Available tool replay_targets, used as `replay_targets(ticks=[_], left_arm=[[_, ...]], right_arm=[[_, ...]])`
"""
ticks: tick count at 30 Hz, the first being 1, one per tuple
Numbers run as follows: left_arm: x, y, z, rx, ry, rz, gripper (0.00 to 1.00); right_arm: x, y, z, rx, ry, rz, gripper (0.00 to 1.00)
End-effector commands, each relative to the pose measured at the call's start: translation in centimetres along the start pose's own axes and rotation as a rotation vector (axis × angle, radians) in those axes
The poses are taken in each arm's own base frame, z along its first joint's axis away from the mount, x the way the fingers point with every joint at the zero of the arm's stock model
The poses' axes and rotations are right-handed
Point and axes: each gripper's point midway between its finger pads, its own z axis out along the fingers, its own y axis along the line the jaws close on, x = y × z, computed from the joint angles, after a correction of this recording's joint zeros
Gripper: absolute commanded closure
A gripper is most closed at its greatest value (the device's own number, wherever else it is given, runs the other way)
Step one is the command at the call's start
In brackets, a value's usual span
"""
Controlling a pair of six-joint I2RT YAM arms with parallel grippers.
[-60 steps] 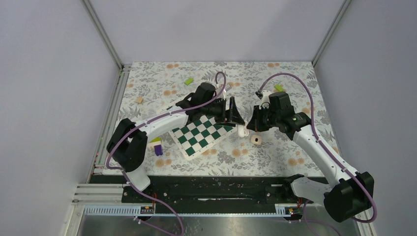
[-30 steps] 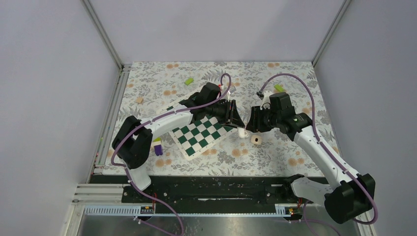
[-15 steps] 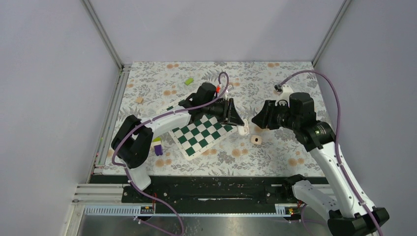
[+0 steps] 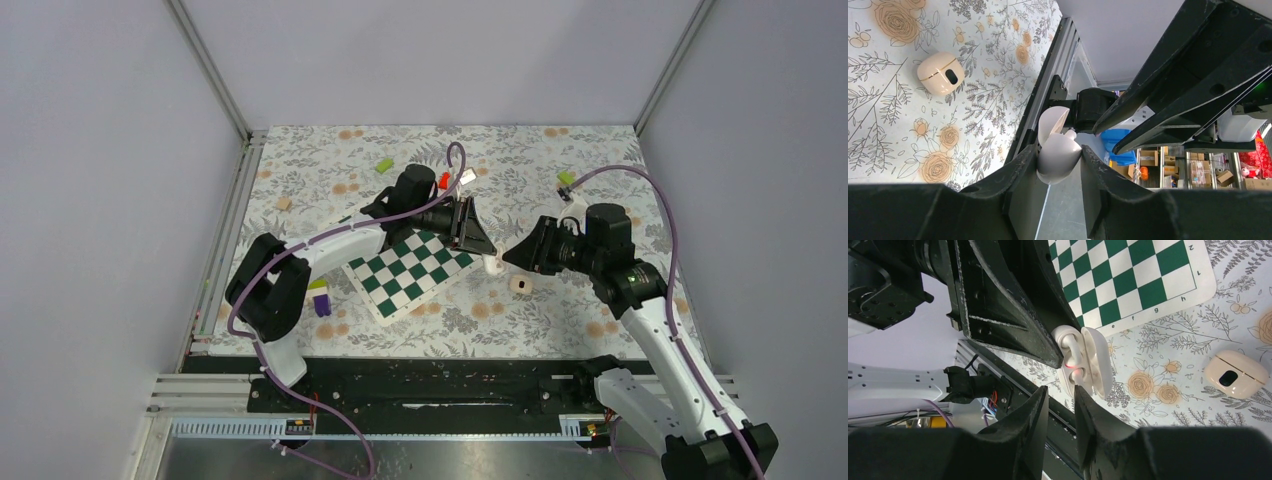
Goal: Insert the wireless bluetooth earbuds into the charging case
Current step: Pick up the charging case at the center of the board, then pick up the earbud from the charging case.
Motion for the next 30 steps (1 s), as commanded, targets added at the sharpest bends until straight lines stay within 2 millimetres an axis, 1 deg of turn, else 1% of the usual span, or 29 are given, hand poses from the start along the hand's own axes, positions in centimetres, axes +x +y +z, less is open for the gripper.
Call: replay_targets(ticks=[1,11,17,24,30], left_arm=[[-1.3,-4.2,-1.0,0.098,-0.022,0.120,0.88],[-1.4,-4.4,-1.0,0.106,-0.020,0.121,0.88],[-1.4,-4.5,-1.0,0.109,-0.019,0.122,0.88],[-1.4,-4.7,-1.1,0.115,-0.022,0.120,0.88],[-1.4,-4.8,-1.1,0.122,-0.021,0.119,0.88]], right_arm=[[-1.3,0.8,0.3,-0.051,-0.039,-0.002,0.68],[-0.3,0.0,0.9,-0.056,0.001,0.010,0.67],[0.2,0.1,1.3,-0.082,0.032,0.018,0.67],[0.5,-0.4,1.5,-0.075,0.045,0.016,0.67],[0.8,-0.5,1.6,-0.077,0.053,0.018,0.70]])
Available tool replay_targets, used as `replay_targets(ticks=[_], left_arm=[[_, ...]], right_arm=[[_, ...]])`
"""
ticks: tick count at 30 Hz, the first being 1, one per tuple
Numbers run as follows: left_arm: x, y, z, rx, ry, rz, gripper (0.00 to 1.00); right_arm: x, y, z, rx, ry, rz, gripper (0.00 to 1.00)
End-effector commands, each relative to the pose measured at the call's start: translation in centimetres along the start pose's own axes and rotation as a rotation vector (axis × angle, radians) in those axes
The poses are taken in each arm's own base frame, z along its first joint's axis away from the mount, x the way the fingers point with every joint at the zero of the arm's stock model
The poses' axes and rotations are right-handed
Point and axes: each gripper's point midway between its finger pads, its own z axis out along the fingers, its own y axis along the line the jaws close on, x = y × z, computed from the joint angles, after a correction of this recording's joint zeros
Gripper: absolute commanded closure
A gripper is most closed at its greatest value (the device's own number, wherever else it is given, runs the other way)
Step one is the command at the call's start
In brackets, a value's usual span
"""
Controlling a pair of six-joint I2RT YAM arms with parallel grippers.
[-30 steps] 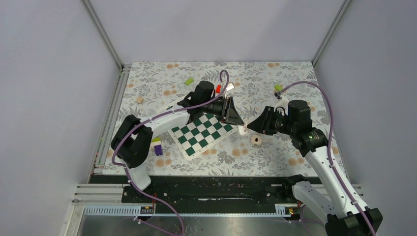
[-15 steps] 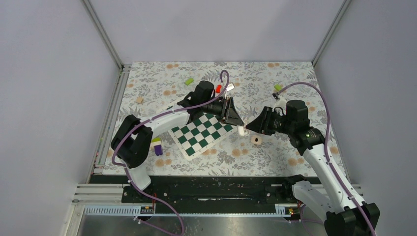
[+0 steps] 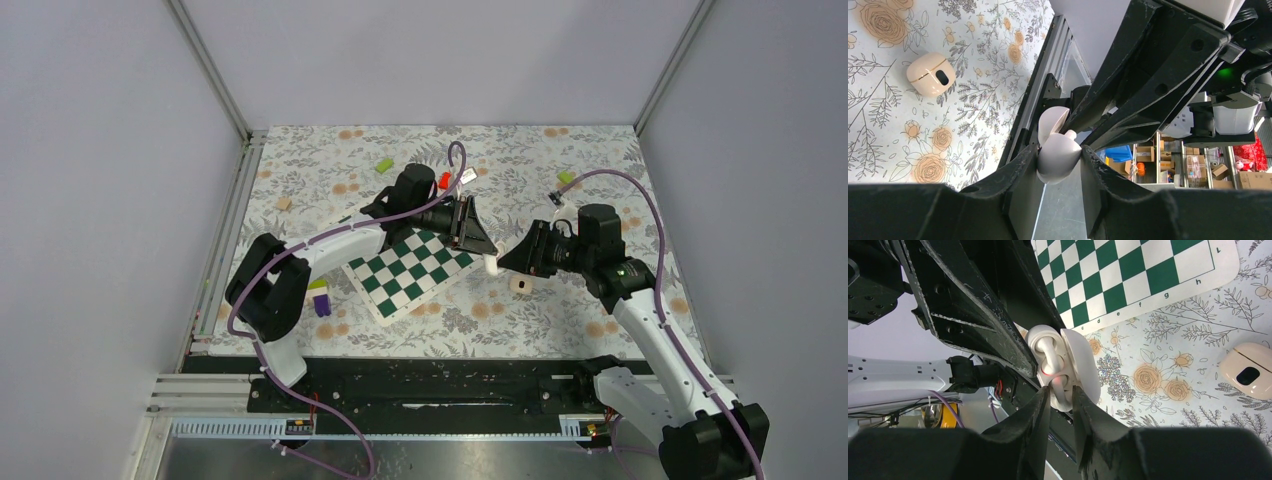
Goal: Insert the wireless bluetooth earbuds into the charging case
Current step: Pick up the earbud from the charging case.
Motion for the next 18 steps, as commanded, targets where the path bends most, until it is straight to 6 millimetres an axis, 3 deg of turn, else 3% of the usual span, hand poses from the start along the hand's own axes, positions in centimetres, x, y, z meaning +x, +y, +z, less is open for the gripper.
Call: replay_targets(ticks=[1,13,18], left_arm=[[-1.5,-4.2,-0.9,0.094,-0.034,0.120,0.89],[-1.5,-4.3,-1.0,0.094,-0.036,0.126,0.89],[-1.5,-4.0,-0.9,0.088,-0.036,0.128,0.89]], right_arm=[[-0.4,0.4,0.0,-0.034,-0.010,-0.032,0.71],[-1.0,0.6,-0.7,-0.010,-0.037,-0.053,1.00],[-1.6,1.8,-1.7,-0.023,-0.061,-0.084,1.00]])
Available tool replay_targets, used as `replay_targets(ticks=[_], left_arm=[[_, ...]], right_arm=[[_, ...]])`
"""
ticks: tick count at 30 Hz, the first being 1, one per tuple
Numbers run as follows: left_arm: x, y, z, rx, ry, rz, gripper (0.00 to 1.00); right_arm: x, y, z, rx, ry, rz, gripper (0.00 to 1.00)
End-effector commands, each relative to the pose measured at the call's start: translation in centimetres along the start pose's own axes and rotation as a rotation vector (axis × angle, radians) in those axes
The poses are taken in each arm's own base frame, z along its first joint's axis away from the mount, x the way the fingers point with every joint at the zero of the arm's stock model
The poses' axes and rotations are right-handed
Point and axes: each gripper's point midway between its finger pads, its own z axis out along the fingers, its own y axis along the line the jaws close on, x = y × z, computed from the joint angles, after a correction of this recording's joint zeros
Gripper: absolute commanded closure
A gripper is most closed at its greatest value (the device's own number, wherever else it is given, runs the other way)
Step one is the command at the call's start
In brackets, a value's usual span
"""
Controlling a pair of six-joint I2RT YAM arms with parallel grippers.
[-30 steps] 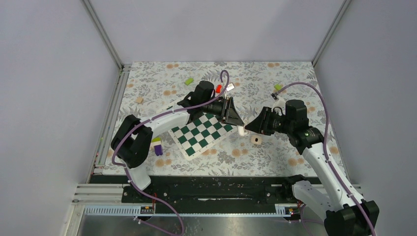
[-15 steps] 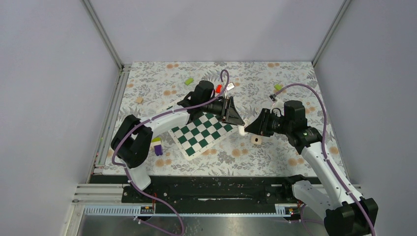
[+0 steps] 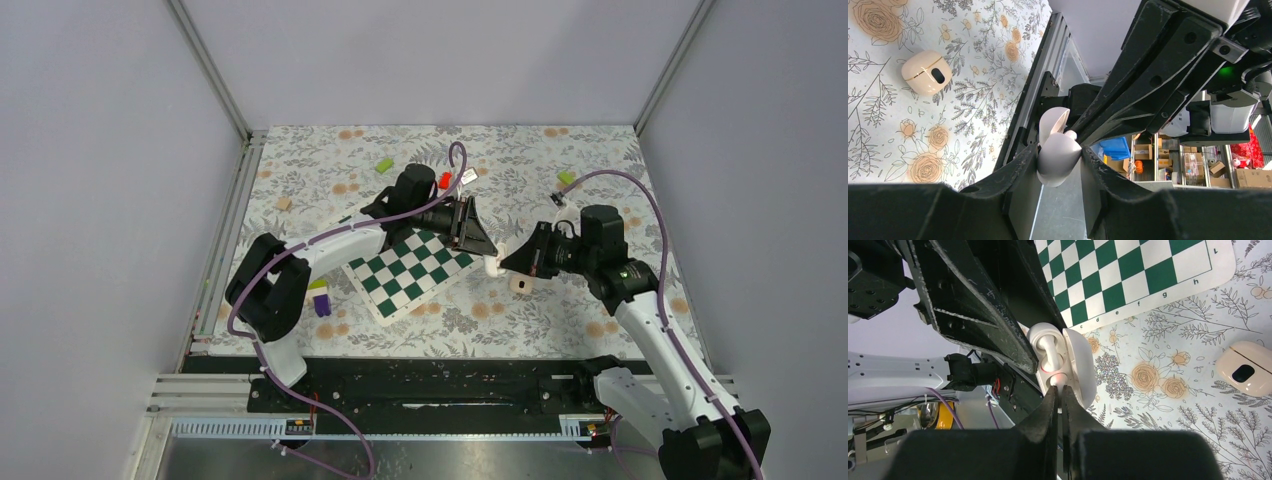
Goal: Insert the wireless bluetooth earbuds into the charging case
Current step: Pick up the earbud from the charging case.
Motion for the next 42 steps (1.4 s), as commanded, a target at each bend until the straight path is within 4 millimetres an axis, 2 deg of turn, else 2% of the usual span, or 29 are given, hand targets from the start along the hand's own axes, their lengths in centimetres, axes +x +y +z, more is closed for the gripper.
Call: replay_targets(ticks=[1,8,13,17,21,25,28,30,33,37,42], left_arm=[[-1.6,-3.8,-0.9,0.078,-0.042,0.129,0.89],[-1.9,-3.9,-1.1,0.083,-0.052,0.139,0.89],[-3.1,-4.0,-2.0,0.044,-0.131,0.204,0.96],[-5.2,-4.2,-3.5,-0.064,-0.264,0.361,0.99],[-7.6,-4.4,-5.9,-0.182,-0.457,0.518,1.00],[-8.5,-5.6,-7.6,-0.168,-0.617,0.689,1.00],[-7.8,-7.2,-8.4,-0.101,-0.713,0.880,1.00],[-6.6,-8.7,-9.4,-0.022,-0.817,1.039,1.00],[-5.1,-9.4,-10.5,0.062,-0.932,1.186,1.00],[-4.3,-9.3,-9.2,0.127,-0.872,1.212,1.00],[-4.0,-10.2,-8.8,0.146,-0.851,1.305,1.00]], right_arm=[[-1.8,2.0,-1.6,-0.024,-0.061,-0.076,1.00],[-2.1,2.2,-2.2,-0.014,-0.071,-0.084,1.00],[-3.1,3.1,-3.0,-0.020,-0.108,-0.030,1.00],[-4.2,3.3,-3.6,-0.004,-0.116,0.153,1.00],[-5.2,3.9,-4.0,-0.052,-0.118,0.336,1.00],[-6.0,5.0,-4.4,-0.122,-0.115,0.462,1.00],[-6.3,5.8,-4.5,-0.155,-0.099,0.519,1.00],[-6.6,5.8,-4.5,-0.153,-0.100,0.570,1.00],[-7.2,5.7,-4.4,-0.144,-0.129,0.619,1.00],[-7.9,6.0,-4.0,-0.210,-0.132,0.748,1.00],[-7.1,4.9,-3.3,-0.224,-0.122,0.860,1.00]])
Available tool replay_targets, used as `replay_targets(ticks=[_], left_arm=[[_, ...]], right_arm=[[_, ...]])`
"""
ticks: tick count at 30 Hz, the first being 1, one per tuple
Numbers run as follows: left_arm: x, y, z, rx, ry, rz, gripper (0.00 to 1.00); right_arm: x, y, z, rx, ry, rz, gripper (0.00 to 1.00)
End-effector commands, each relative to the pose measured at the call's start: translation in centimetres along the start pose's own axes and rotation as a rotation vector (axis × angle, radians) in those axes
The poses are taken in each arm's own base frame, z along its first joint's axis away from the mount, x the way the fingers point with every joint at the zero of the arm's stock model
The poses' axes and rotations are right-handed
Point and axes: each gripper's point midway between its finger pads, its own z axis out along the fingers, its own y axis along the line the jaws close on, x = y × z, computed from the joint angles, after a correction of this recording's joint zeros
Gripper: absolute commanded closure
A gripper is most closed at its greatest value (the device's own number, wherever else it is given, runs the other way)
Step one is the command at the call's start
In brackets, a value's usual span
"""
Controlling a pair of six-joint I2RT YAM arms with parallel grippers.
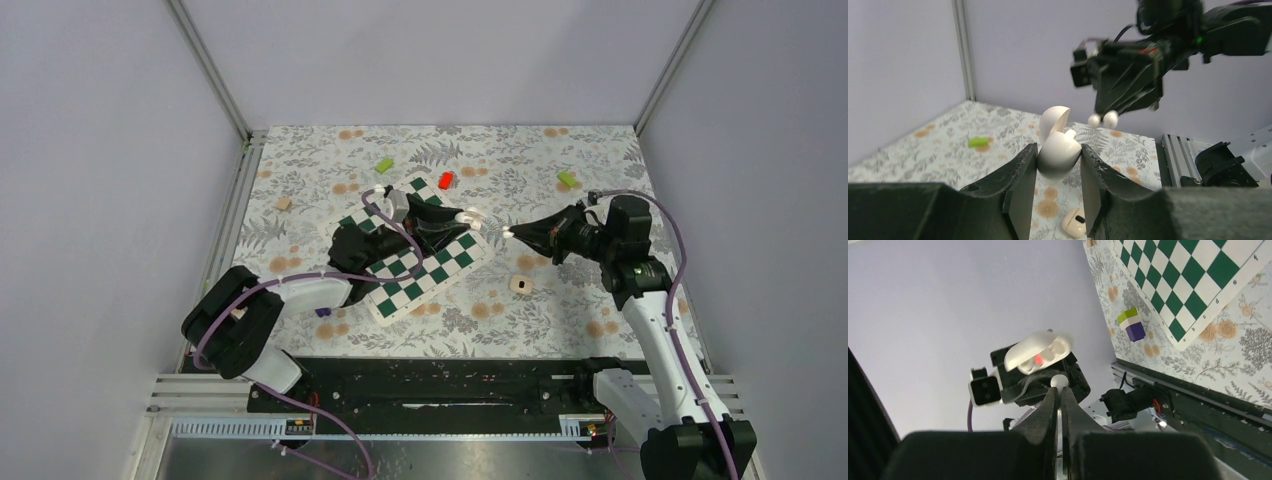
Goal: Insert the wireless bluetooth earbuds into the charging case
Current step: Pick up the earbud from the charging case.
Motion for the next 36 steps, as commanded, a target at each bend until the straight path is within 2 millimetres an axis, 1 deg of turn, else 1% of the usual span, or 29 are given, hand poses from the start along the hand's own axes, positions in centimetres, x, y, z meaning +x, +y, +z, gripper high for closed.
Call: replay_targets(ticks=[1,4,7,11,13,16,21,24,26,30,36], left_arm=[[-5.8,-2.5,1.2,0.136,-0.181,0.214,1.00],[-6.3,-3.3,1.5,0.188,-0.185,0.261,1.00],[-7.0,-3.8,1.7,0.221,-0.198,0.315,1.00],[-7.7,-3.7,1.9,0.215,-0.216,0.367,1.00],[-7.8,-3.5,2.0,0.206,-0.219,0.378,1.00],[-7.7,-3.3,2.3,0.189,-0.223,0.379,1.00],[-7.5,-3.2,2.8,0.180,-0.222,0.358,1.00],[-7.3,-2.9,2.9,0.164,-0.221,0.336,1.00],[-7.1,-2.6,2.9,0.143,-0.220,0.318,1.00],[-6.5,-2.1,2.6,0.112,-0.209,0.302,1.00],[-6.6,-2.2,3.0,0.122,-0.213,0.303,1.00]], right_arm=[[0.3,0.9,-0.1,-0.063,0.022,0.119,1.00],[0.3,1.9,-0.1,-0.108,0.038,0.142,1.00],[0.3,3.0,-0.3,-0.114,0.045,0.135,1.00],[0.4,4.0,-0.3,-0.121,0.062,0.150,1.00],[0.2,4.0,-0.3,-0.128,0.058,0.166,1.00],[0.2,4.8,-0.3,-0.161,0.066,0.166,1.00],[0.1,4.3,-0.2,-0.153,0.059,0.166,1.00],[0.1,3.6,-0.1,-0.135,0.052,0.152,1.00],[0.3,2.6,0.0,-0.100,0.054,0.164,1.00],[0.6,1.9,0.2,-0.085,0.059,0.158,1.00],[1.3,2.2,1.2,-0.078,0.095,0.142,1.00]])
